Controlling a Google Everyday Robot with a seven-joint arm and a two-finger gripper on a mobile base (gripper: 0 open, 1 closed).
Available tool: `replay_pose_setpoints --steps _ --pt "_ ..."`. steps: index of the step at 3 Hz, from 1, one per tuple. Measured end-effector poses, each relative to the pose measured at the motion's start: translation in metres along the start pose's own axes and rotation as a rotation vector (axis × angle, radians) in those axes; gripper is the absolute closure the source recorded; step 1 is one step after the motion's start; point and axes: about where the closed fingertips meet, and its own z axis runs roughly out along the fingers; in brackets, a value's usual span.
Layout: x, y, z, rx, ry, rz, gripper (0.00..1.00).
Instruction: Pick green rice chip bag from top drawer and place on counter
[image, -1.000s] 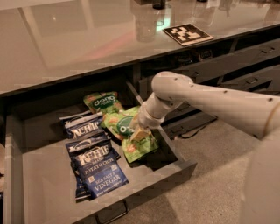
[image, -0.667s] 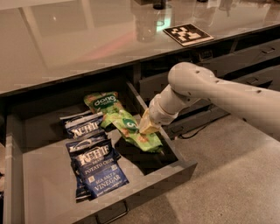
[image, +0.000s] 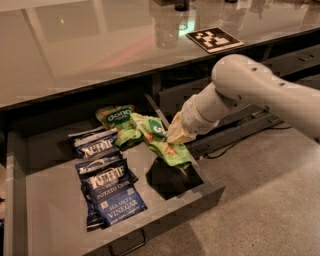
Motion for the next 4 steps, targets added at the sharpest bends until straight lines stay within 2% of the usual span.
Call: replay_pose_setpoints --steps 1,2,4 --pt "-0.018 -0.005 -0.037 0.045 -0.051 -0.062 1.00" --pt "-0.052 -0.009 -0.084 0.070 -0.154 -0.190 1.00" --pt "-0.116 0.003 -0.170 0.100 -0.346 -0.471 1.00"
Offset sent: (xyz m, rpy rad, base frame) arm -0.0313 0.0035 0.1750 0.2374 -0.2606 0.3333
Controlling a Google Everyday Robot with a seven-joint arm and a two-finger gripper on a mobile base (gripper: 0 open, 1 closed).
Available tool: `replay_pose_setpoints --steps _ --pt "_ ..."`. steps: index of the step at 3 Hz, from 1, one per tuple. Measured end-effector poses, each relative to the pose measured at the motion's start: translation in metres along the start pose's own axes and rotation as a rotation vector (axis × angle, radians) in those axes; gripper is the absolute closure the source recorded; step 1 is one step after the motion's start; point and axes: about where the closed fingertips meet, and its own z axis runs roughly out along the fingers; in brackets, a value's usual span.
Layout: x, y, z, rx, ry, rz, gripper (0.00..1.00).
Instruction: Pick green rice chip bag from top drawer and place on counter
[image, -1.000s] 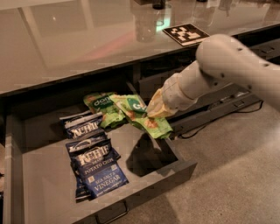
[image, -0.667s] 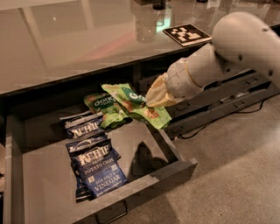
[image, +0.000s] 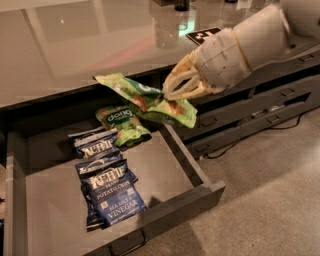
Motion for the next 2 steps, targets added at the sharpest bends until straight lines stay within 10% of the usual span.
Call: replay_pose_setpoints --steps 2 --pt "-0.0279 -0.0071 -0.0168 0.038 -0.107 -0.117 1.00"
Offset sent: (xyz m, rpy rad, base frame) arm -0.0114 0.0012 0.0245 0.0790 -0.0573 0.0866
